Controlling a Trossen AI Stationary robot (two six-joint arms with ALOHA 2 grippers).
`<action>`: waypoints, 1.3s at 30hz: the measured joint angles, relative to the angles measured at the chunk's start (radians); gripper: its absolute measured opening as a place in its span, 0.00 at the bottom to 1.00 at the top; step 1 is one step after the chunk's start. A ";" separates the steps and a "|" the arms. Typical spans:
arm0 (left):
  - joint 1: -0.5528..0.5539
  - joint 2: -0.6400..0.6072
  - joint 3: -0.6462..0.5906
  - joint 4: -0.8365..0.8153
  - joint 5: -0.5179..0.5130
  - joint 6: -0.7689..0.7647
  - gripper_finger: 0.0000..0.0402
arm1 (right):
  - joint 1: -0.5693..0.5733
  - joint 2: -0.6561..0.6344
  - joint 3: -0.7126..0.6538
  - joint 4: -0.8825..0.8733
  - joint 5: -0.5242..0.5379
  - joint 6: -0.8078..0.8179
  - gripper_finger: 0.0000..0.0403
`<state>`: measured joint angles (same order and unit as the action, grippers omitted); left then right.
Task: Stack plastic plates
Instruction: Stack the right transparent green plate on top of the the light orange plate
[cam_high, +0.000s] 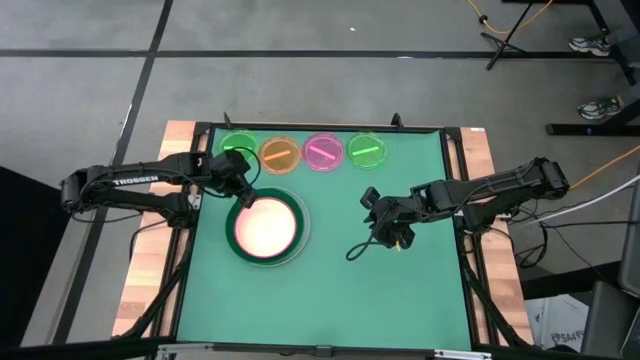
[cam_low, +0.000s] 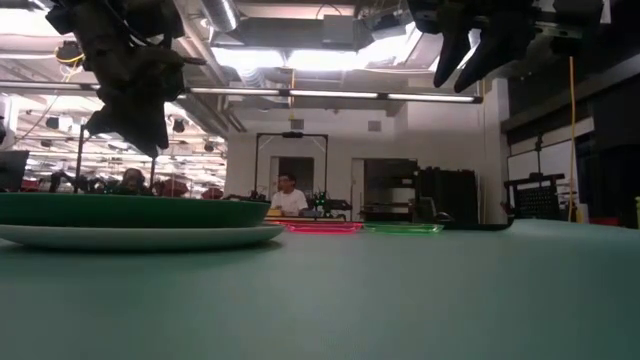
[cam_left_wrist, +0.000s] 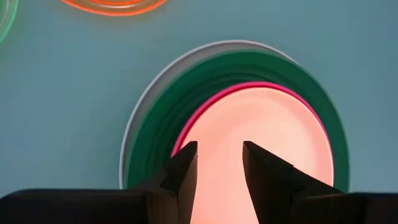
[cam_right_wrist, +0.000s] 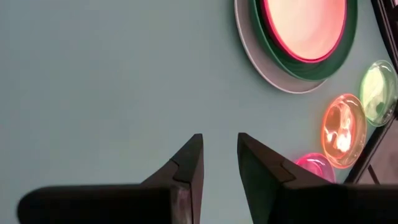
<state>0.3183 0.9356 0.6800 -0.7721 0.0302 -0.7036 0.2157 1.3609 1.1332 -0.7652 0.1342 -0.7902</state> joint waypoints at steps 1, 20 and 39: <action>0.000 0.000 0.000 0.004 -0.004 0.000 0.30 | 0.000 0.000 0.000 0.000 0.013 0.000 0.22; 0.000 0.000 0.000 0.032 -0.022 0.000 0.30 | -0.219 0.000 0.000 -0.014 0.119 0.000 0.22; 0.000 0.000 0.000 0.031 -0.022 0.000 0.30 | -0.498 0.000 -0.190 0.194 0.054 -0.003 0.22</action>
<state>0.3182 0.9356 0.6800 -0.7406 0.0082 -0.7034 -0.2819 1.3609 0.9428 -0.5716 0.1886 -0.7937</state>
